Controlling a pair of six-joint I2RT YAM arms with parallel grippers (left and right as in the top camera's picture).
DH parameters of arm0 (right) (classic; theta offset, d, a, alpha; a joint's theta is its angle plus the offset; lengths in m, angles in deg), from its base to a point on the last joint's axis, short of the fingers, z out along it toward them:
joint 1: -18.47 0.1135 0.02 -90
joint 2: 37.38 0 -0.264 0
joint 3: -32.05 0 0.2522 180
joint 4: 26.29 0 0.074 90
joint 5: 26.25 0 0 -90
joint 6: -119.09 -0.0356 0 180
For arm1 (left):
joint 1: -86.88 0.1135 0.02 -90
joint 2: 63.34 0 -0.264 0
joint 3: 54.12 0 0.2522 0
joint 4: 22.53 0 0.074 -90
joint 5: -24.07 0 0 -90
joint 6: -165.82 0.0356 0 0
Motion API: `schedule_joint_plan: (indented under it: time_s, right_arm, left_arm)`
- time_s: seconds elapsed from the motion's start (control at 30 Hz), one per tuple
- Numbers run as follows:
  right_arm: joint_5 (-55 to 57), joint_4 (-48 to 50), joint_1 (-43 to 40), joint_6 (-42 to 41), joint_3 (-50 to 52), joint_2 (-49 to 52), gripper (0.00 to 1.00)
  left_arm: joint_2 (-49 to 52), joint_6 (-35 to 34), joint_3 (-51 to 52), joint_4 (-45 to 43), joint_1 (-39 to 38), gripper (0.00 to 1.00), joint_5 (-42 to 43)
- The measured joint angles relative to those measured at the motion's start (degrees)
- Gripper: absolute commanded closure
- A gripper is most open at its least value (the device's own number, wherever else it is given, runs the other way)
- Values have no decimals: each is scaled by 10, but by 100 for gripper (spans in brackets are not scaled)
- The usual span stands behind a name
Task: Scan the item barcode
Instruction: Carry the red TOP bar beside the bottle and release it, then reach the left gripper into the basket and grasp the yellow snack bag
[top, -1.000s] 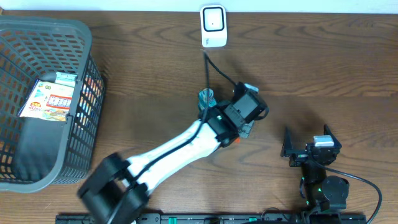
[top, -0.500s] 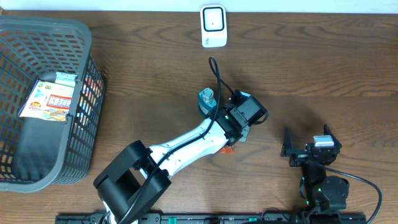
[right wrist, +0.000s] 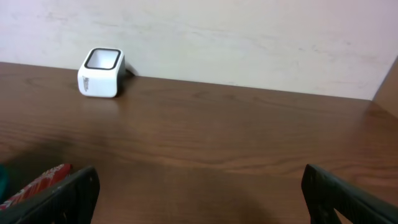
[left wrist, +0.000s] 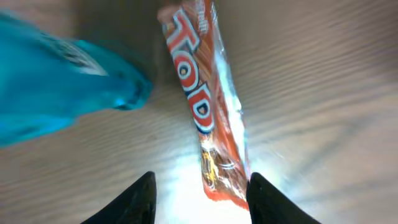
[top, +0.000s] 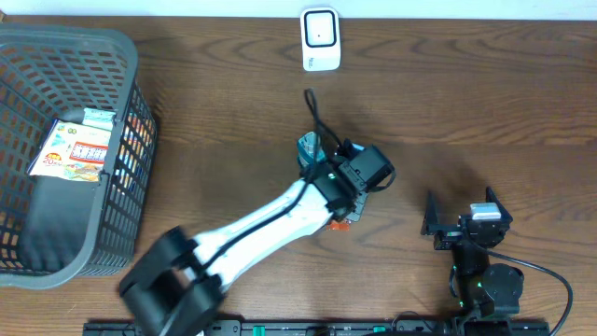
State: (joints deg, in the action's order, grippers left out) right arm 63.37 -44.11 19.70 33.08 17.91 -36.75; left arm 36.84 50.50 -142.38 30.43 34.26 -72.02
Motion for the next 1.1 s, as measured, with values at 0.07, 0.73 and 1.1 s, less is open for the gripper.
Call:
schedule_joint_plan:
  time_s: [0.07, 0.73, 1.1]
  right_arm:
    - [0, 0, 0, 0, 0, 0, 1]
    - [0, 0, 0, 0, 0, 0, 1]
    - [0, 0, 0, 0, 0, 0, 1]
  left_arm:
    - [-43, 0, -10, 15, 0, 39, 3]
    - [-404, -43, -148, 144, 411, 14, -131]
    - [-325, -145, -149, 168, 820, 14, 29]
